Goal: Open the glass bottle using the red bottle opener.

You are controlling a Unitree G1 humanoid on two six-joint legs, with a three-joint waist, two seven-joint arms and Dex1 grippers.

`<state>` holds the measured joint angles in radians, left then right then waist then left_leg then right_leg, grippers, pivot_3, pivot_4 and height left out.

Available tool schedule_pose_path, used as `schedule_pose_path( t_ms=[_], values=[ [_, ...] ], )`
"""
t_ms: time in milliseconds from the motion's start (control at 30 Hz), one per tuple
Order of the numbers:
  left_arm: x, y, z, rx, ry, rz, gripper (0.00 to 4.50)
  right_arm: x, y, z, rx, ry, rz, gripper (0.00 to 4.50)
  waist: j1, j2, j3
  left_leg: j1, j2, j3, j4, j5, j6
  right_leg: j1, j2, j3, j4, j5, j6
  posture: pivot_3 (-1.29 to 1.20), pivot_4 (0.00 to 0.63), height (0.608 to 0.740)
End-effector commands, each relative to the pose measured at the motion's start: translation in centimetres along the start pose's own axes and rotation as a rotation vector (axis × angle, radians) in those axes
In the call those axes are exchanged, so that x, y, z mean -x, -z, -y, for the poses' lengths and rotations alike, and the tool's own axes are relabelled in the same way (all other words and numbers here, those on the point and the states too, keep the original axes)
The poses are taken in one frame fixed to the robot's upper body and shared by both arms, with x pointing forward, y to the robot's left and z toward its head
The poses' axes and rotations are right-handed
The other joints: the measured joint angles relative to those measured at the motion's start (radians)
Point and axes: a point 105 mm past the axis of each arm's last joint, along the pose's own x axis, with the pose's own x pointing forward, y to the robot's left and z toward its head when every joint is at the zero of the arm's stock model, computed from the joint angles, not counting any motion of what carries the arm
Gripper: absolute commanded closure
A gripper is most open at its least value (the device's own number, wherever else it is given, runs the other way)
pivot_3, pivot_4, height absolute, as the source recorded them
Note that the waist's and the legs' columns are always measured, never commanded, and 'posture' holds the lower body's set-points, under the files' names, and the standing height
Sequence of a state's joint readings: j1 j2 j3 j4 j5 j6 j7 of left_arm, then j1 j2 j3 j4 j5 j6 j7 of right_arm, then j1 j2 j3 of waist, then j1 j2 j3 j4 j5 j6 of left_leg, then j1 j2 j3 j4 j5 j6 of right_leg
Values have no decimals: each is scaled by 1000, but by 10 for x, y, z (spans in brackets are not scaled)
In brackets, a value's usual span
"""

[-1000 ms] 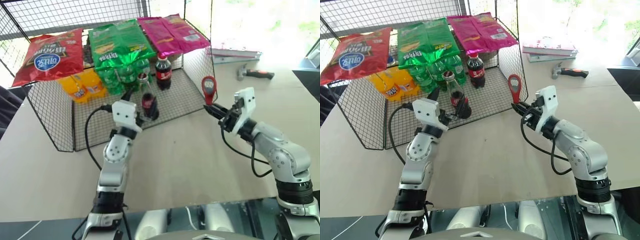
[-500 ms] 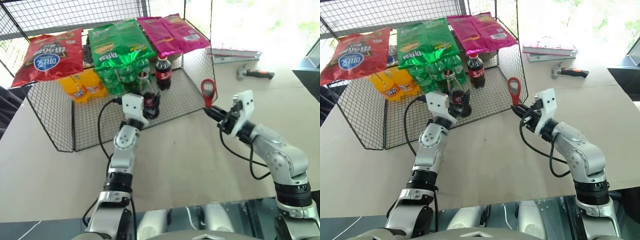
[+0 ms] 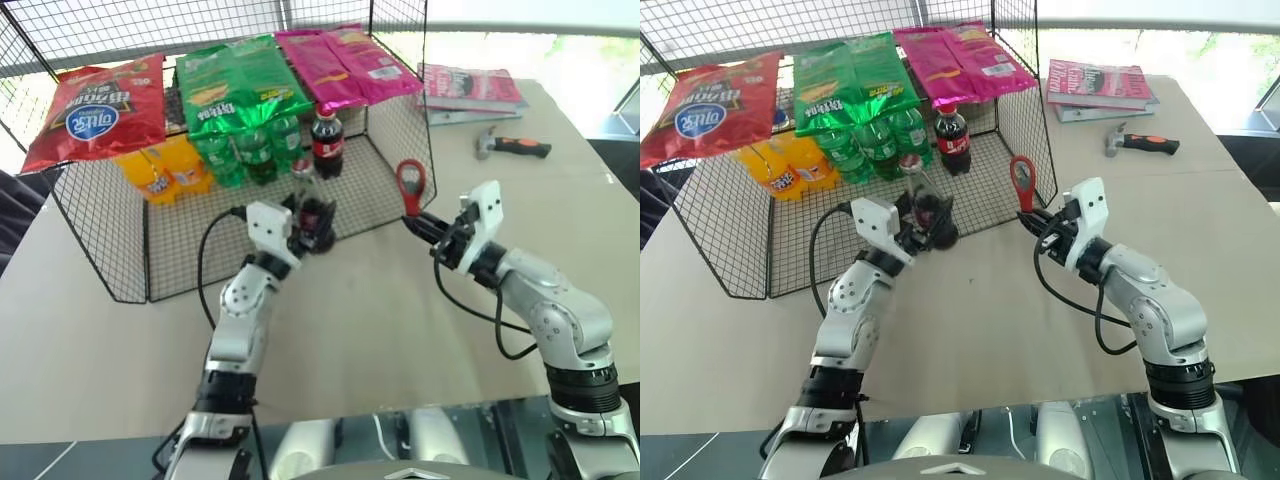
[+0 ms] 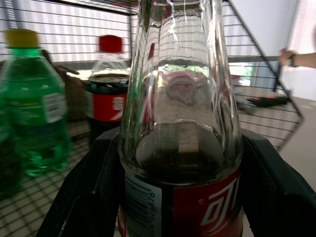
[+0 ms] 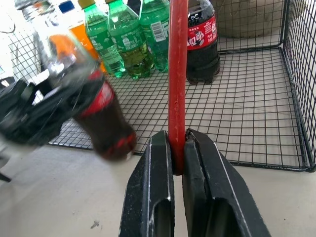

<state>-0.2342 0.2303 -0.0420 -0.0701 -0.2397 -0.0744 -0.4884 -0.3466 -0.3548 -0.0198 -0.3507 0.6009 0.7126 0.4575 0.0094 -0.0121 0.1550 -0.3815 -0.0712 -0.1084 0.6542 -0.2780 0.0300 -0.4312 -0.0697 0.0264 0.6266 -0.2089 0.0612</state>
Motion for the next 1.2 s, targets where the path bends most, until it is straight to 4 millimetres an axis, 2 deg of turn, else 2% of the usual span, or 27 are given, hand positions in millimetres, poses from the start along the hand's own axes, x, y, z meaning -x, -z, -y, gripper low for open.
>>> schedule_pose_path(
  t_ms=[33, 233, 433, 500, 533, 600, 1000, 1200],
  values=[
    [5, -23, 17, -23, 99, 55, 1960, 2, -17, -1, 37, -1, 62, 4500, 1, 0, 0, 0, 0, 0, 0, 0, 0, 0, 0, 0, 0, 0, 0, 0, 150, 740],
    [19, -8, 24, -41, 96, 7, 1960, 2, -17, -1, 34, 4, 65, 4500, 2, 0, 0, 1, 0, 0, 0, 0, 0, 0, 0, 0, 0, 0, 0, 0, 150, 740],
    [26, -8, 25, -10, 63, 25, 1960, 2, -20, 1, 40, 7, 69, 4500, 2, 0, -1, 1, 0, 1, 0, 0, 0, 0, 0, 0, 0, 0, 0, 0, 150, 740],
    [26, -9, 24, -21, 57, 32, 917, 2, -20, 1, 42, 6, 68, 4500, 2, 0, -1, 1, 0, 1, 0, 0, 0, 0, 0, 0, 0, 0, 0, 0, 150, 740],
    [27, -9, 23, -31, 51, 33, 727, 1, -20, 1, 43, 5, 66, 4500, 2, 0, -1, 1, 0, 1, 0, 0, 0, 1, 0, 0, 0, 0, 0, 0, 150, 740],
    [27, -9, 22, -34, 47, 35, 73, 1, -20, 1, 43, 3, 65, 4500, 2, 0, -1, 1, 0, 1, 0, 0, 0, 0, 0, 0, 0, 0, 0, 0, 150, 740],
    [19, -18, 22, -70, 49, 73, 73, -1, -19, 0, 41, -4, 64, 4500, 2, 0, -1, 1, 0, 1, 1, 0, 0, 1, 0, 0, 1, 1, -1, 0, 150, 740],
    [8, -30, 17, -87, 37, 117, 73, -2, -17, 0, 43, -3, 62, 4500, 2, 0, -1, 1, 0, 1, 1, 0, 0, 1, 0, 0, 2, 1, -1, 0, 150, 740]
  ],
)
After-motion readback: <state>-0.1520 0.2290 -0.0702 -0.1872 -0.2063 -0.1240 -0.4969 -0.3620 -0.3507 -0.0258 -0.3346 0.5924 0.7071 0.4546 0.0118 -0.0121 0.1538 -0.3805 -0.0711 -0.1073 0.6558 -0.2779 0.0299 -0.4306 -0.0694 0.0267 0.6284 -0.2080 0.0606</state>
